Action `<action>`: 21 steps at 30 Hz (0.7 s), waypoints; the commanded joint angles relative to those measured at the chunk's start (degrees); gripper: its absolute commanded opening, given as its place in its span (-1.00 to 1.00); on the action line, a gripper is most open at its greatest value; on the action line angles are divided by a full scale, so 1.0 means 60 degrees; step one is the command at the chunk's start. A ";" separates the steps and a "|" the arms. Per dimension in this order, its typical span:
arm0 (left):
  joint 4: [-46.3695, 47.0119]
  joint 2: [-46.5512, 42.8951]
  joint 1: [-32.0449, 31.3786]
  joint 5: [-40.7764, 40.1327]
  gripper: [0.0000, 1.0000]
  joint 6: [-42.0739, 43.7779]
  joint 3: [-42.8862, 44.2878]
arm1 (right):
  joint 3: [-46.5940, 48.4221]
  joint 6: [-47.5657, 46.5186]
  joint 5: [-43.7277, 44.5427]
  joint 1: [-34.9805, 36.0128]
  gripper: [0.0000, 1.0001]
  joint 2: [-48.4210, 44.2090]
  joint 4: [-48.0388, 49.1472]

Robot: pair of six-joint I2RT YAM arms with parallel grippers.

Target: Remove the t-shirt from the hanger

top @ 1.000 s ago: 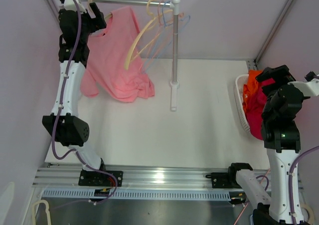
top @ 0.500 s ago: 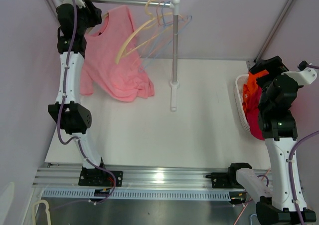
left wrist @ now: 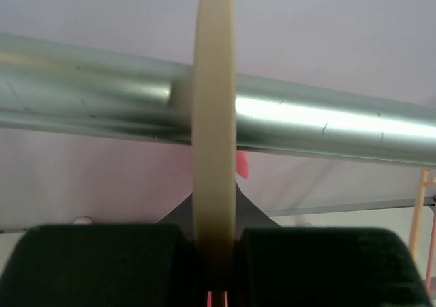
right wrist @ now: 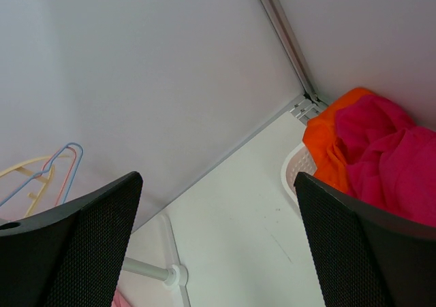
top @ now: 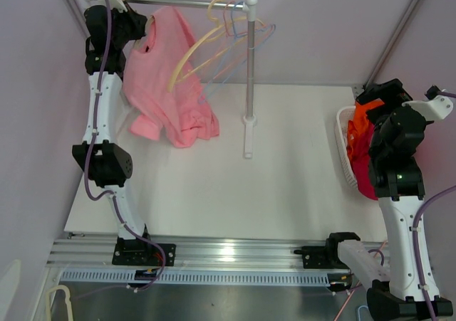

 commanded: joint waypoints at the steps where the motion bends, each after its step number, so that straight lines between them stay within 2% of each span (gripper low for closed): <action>1: 0.0234 -0.0155 0.0045 0.0301 -0.99 -0.0351 0.0511 | -0.0070 -0.0025 0.0137 0.0078 0.98 -0.0114 0.0348; 6: -0.0395 -0.0653 -0.0130 -0.0562 -0.99 -0.0118 0.0629 | -0.0159 0.0064 0.0049 0.0180 0.96 -0.0144 0.0304; 15: -0.0659 -0.1283 -0.0247 -0.0958 -0.99 -0.0161 0.1566 | -0.0159 -0.0009 0.0122 0.0444 0.96 -0.0173 0.0260; 19: -0.0543 -0.1912 -0.0277 -0.1002 -0.99 -0.0073 0.1216 | -0.0145 -0.0389 -0.0023 0.0692 0.92 -0.0042 0.0260; 21: -0.0338 -0.2190 -0.0277 -0.1251 -0.99 -0.0014 0.0485 | 0.0103 -0.0958 -0.0155 0.1131 0.91 0.0163 0.0143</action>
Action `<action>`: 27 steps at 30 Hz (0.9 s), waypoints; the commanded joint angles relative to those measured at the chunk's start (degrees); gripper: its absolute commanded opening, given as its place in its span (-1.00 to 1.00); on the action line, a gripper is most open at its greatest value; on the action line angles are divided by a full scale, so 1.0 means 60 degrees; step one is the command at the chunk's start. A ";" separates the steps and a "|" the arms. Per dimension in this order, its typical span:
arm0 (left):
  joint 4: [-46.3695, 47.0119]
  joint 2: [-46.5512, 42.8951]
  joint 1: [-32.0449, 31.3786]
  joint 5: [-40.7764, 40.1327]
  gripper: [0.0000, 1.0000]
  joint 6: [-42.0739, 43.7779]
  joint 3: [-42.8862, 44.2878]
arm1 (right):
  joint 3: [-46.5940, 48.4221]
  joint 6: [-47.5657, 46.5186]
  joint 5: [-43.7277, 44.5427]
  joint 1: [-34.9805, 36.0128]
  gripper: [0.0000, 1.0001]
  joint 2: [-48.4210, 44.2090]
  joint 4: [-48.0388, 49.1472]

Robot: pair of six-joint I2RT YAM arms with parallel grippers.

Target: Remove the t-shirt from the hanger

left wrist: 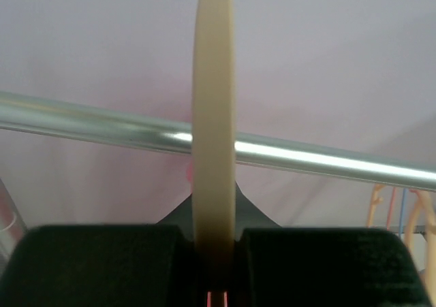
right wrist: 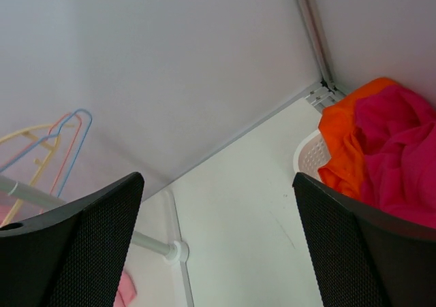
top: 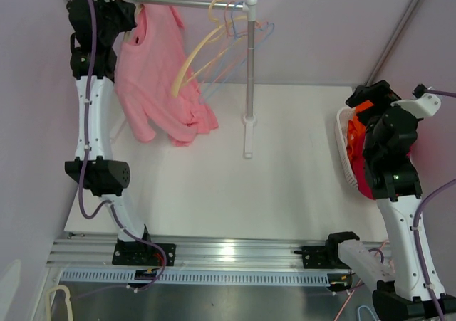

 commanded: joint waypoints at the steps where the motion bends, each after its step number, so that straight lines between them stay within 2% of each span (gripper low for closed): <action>1: 0.0854 -0.1248 -0.0080 -0.0403 -0.99 0.0029 -0.0319 | 0.0385 -0.1004 -0.0312 0.0596 0.91 0.0490 0.0121; 5: 0.0795 -0.1862 -0.0197 -0.1105 -0.99 -0.0073 -0.1110 | 0.0766 -0.2396 -0.1760 0.2132 0.93 0.1268 0.0106; 6: 0.0897 -0.2256 -0.0226 -0.1338 -0.99 -0.0030 -0.1793 | 0.0796 -0.2645 -0.1894 0.2919 0.94 0.1400 0.0208; 11: 0.0549 -0.3094 -0.0315 -0.2336 -0.99 0.0030 -0.2444 | 0.0752 -0.3686 -0.2245 0.5063 0.99 0.2088 0.0866; 13: 0.0080 -0.3357 -0.0315 -0.2512 -0.99 -0.0043 -0.2648 | 0.0752 -0.3775 -0.3225 0.5750 0.99 0.2338 0.1086; 18: -0.0594 -0.3958 -0.1264 -0.4165 -0.99 -0.0117 -0.3279 | 0.0709 -0.3950 -0.5568 0.6851 0.98 0.3405 0.2184; 21: -0.0845 -0.4674 -0.2010 -0.5484 -0.99 0.0073 -0.4606 | 0.0431 -0.4314 -0.5529 0.7934 0.98 0.3948 0.3485; 22: -0.0511 -0.5286 -0.2130 -0.5573 -0.99 0.0073 -0.5004 | 0.0401 -0.4477 -0.5615 0.8183 0.98 0.4095 0.3722; 23: -0.0348 -0.5625 -0.2232 -0.5603 -0.99 -0.0043 -0.6197 | 0.0386 -0.4536 -0.5660 0.8664 0.99 0.4227 0.4246; 26: 0.0297 -0.6941 -0.2365 -0.5399 -0.99 -0.0539 -0.7261 | 0.0196 -0.4874 -0.5865 0.9413 0.99 0.4755 0.5432; 27: 0.0312 -0.7194 -0.2423 -0.5253 -0.99 -0.0643 -0.8018 | 0.0152 -0.4874 -0.5952 0.9561 0.99 0.4858 0.5714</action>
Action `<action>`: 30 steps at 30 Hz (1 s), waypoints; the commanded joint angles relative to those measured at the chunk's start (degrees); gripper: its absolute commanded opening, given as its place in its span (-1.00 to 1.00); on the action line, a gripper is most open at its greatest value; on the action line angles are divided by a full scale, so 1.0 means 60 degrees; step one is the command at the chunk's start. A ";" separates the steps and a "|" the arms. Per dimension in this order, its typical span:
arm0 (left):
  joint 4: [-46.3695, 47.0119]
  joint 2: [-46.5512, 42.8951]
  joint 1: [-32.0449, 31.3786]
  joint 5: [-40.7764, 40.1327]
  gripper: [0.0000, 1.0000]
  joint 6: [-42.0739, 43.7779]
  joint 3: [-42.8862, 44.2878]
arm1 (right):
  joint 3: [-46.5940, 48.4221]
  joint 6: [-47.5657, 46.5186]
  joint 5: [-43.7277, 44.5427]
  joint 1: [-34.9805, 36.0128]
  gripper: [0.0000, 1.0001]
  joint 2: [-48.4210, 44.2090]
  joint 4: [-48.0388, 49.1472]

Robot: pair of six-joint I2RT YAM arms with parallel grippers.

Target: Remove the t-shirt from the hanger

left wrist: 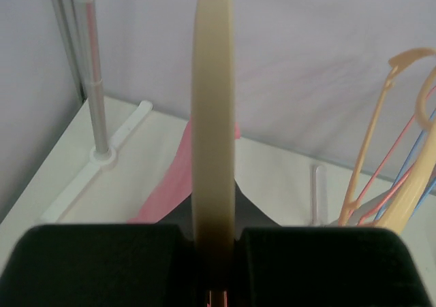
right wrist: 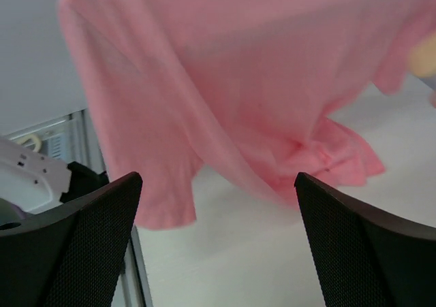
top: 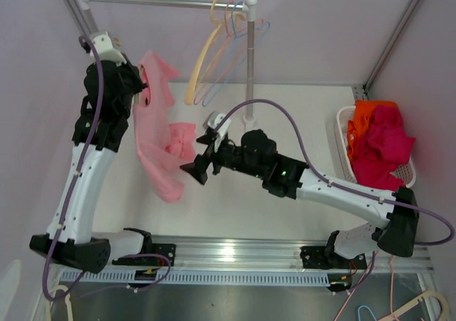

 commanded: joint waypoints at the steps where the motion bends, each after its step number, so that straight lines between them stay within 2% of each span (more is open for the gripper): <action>1: 0.0797 -0.1323 -0.0063 -0.0349 -0.99 -0.0597 -0.1041 | -0.0107 -0.0419 -0.0638 0.0648 0.99 0.0417 0.2214; 4: 0.0941 -0.2084 -0.0151 -0.0305 -0.99 -0.0730 -0.1860 | 0.0024 -0.0257 -0.1572 0.1146 0.99 0.0885 0.3020; 7: 0.1061 -0.2321 -0.0151 -0.0217 -0.99 -0.0700 -0.2214 | 0.0389 0.0006 -0.1781 0.1367 0.99 0.1267 0.2862; 10: 0.0914 -0.2438 -0.0151 -0.0071 -0.99 -0.0773 -0.2200 | 0.0786 -0.0023 -0.1694 0.1717 0.99 0.1839 0.2700; 15: 0.0900 -0.2643 -0.0166 -0.0026 -0.99 -0.0846 -0.2361 | 0.0933 0.0475 -0.2337 0.2113 0.99 0.2585 0.3432; 20: 0.1046 -0.2936 -0.0312 0.0018 -0.99 -0.1022 -0.2625 | 0.1562 0.0007 -0.1664 0.2685 0.95 0.3289 0.3243; 21: 0.1032 -0.2966 -0.0356 0.0047 -0.99 -0.1051 -0.2683 | 0.1635 0.0065 -0.1664 0.2700 0.87 0.3377 0.3271; 23: 0.1089 -0.3126 -0.0356 0.0164 -0.99 -0.1197 -0.2829 | 0.1651 0.0343 -0.1911 0.2686 0.21 0.3408 0.3418; 24: 0.1134 -0.3199 -0.0371 0.0309 -0.99 -0.1271 -0.2917 | 0.1636 0.0373 -0.1870 0.2802 -0.47 0.3378 0.3360; 25: 0.1177 -0.3273 -0.0371 0.0398 -0.99 -0.1373 -0.3020 | 0.1607 0.0315 -0.1681 0.2890 -0.94 0.3233 0.3287; 26: 0.1323 -0.3360 -0.0371 0.0471 -0.99 -0.1417 -0.3035 | 0.1563 0.0256 -0.1244 0.3007 -1.00 0.3130 0.3040; 30: 0.1266 -0.3187 -0.0400 0.0545 -0.99 -0.1447 -0.2889 | 0.0701 -0.0154 -0.0378 0.4029 -1.00 0.2413 0.2949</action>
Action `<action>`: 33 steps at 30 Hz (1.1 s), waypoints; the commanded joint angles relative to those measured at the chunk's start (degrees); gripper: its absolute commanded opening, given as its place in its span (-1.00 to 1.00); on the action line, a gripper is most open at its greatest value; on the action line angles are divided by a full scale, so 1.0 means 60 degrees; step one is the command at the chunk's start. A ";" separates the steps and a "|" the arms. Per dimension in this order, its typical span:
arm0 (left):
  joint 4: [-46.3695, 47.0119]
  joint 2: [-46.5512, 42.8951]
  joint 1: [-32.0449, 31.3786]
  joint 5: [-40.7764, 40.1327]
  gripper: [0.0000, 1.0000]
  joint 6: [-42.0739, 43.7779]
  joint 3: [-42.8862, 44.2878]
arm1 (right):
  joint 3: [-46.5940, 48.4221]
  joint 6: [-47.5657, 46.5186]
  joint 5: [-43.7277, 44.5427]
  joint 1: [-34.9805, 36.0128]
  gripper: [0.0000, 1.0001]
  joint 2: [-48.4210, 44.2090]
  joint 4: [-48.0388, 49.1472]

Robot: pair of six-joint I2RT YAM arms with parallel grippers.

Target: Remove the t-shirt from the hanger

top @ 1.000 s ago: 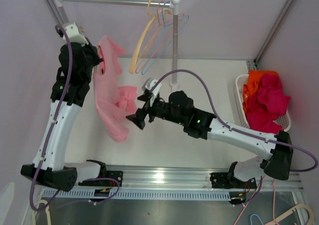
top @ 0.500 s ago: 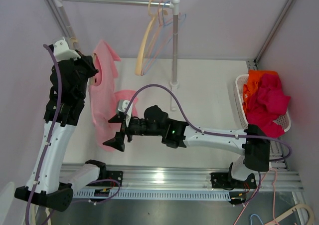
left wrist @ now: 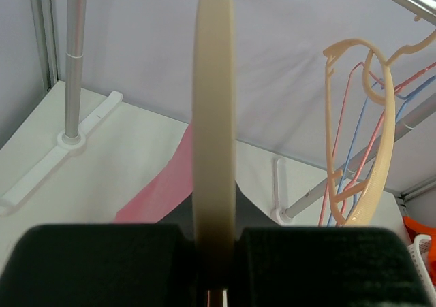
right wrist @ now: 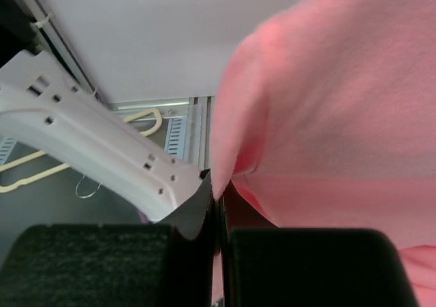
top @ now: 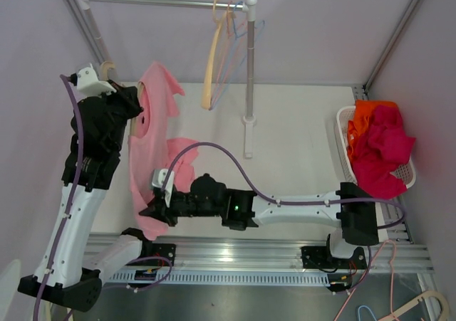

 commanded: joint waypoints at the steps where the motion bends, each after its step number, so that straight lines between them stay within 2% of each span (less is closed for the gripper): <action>1: 0.0800 -0.0006 -0.0098 0.0239 -0.99 -0.0362 0.0349 | -0.0528 -0.0311 0.0761 0.1111 -1.00 -0.0961 0.0254; 7: 0.0712 0.0171 -0.0113 0.0268 -0.99 -0.0288 0.0643 | -0.2272 0.0419 0.2090 0.2781 -1.00 -0.1095 0.0341; 11: 0.0302 -0.0267 -0.0273 0.0867 -0.99 -0.0478 0.0790 | -0.3384 0.1299 0.3367 0.2725 -1.00 -0.0860 0.1042; 13: 0.0039 -0.0706 -0.0770 0.1000 -0.99 -0.0406 0.0586 | -0.4059 0.1446 0.3865 0.2447 -1.00 -0.1181 0.1584; 16: -0.0766 -0.2081 -0.1576 0.1190 -0.99 -0.0420 -0.0217 | -0.4455 0.1680 0.4642 0.1555 -1.00 -0.1940 0.1456; 17: -0.1246 -0.2955 -0.1708 0.1322 -0.99 -0.0478 -0.0409 | -0.4543 0.1638 0.5151 0.1161 -1.00 -0.2176 0.1382; 19: -0.1849 -0.3868 -0.1827 0.1717 -0.99 -0.0479 -0.1153 | -0.4777 0.1448 0.5623 0.0807 -1.00 -0.2891 0.1004; 24: -0.4423 -0.6181 -0.1827 0.1879 -0.99 -0.0113 -0.1583 | -0.5027 0.1578 0.7203 -0.0291 -1.00 -0.3979 -0.0227; 28: -0.5350 -0.7253 -0.1827 0.2157 -0.99 -0.0201 -0.1598 | -0.4808 0.2265 0.8361 -0.1257 -1.00 -0.4200 -0.2274; 30: -0.5601 -0.7416 -0.1827 0.2202 -0.99 -0.0186 -0.1583 | -0.4866 0.2676 0.8671 -0.1479 -1.00 -0.4316 -0.2601; 33: -0.5909 -0.7359 -0.1827 0.3034 -0.99 -0.0040 -0.1641 | -0.5143 0.3057 0.9066 -0.2006 -1.00 -0.4725 -0.2807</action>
